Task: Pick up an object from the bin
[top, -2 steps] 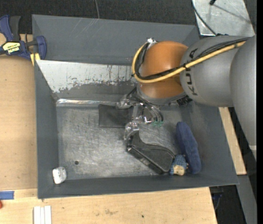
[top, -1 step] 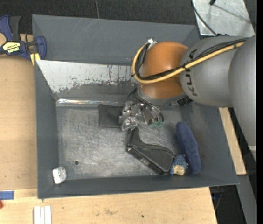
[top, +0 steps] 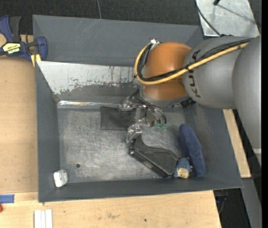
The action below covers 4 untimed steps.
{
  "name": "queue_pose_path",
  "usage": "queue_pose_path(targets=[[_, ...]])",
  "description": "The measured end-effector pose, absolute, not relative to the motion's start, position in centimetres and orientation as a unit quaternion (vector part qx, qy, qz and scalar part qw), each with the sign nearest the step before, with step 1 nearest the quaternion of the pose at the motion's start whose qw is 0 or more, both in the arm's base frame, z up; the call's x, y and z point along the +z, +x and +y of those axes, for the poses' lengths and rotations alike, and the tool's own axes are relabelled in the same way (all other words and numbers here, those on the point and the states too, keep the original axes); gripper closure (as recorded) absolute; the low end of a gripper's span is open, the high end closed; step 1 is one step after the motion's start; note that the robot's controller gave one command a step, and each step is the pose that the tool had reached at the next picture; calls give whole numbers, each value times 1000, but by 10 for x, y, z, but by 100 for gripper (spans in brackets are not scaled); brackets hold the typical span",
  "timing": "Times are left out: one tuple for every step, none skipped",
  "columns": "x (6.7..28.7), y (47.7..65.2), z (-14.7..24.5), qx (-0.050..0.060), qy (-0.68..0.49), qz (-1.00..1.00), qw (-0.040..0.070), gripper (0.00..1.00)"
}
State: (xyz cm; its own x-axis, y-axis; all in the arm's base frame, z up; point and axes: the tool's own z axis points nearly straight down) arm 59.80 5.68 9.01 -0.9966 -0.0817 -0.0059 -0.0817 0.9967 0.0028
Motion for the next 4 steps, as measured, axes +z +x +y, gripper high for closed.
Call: queue_pose_path(targets=[[90, 597, 56, 0, -41, 999, 2, 100], [90, 598, 57, 1, -41, 999, 3, 0], [90, 597, 56, 0, -41, 999, 2, 100], [85, 602, 63, 0, 20, 1000, 3, 100]])
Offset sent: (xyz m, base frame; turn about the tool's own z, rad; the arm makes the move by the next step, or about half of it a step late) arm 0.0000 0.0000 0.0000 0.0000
